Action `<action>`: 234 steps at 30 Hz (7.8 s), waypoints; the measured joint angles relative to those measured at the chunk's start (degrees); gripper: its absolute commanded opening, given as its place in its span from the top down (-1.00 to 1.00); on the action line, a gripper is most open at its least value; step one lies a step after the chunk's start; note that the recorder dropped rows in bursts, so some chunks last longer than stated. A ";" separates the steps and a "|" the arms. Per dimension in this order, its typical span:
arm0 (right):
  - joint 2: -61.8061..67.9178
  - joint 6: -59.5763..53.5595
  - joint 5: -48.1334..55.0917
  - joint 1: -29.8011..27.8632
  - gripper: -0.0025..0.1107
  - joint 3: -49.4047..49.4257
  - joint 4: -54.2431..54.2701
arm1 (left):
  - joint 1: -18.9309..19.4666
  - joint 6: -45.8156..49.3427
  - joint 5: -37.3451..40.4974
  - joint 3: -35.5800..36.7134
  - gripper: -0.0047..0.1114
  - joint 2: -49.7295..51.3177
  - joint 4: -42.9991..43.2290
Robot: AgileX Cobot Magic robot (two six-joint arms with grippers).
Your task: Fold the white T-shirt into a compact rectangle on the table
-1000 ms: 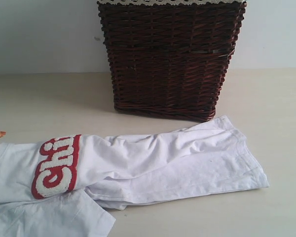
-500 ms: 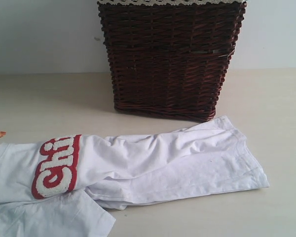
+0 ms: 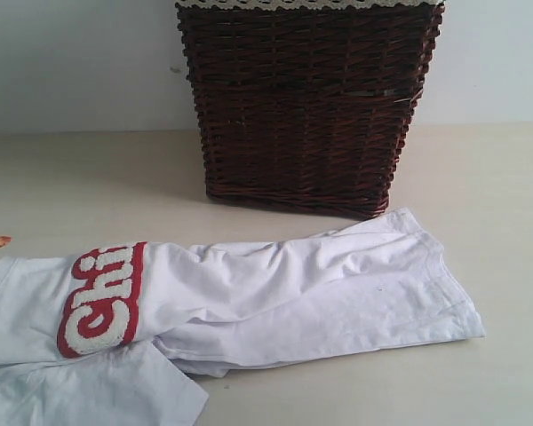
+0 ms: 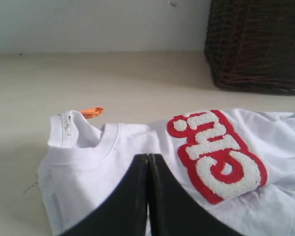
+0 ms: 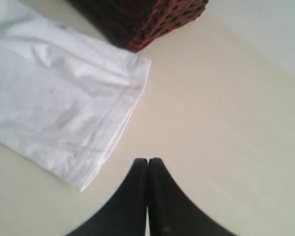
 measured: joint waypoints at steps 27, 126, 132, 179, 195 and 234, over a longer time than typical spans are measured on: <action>54.11 -4.18 16.56 1.54 0.96 -27.96 -3.42 | 0.00 0.00 0.00 0.00 0.92 0.00 0.12; 51.98 -2.24 32.89 45.00 0.96 -31.18 -7.98 | 0.00 0.00 -0.13 0.00 0.92 0.00 0.22; 51.83 1.37 39.59 45.12 0.34 -31.80 -13.54 | 0.00 0.00 -0.13 0.00 0.92 0.00 0.22; 51.53 18.93 33.90 53.02 0.96 -39.06 -17.82 | 0.00 0.00 -0.23 0.00 0.92 0.00 0.22; 54.72 18.27 48.90 53.02 0.96 -39.22 -12.68 | 0.00 0.00 -0.23 0.00 0.92 0.00 0.22; 66.40 19.36 11.34 51.24 -0.08 -61.95 -21.35 | 0.00 0.00 -0.23 0.00 0.92 0.00 0.22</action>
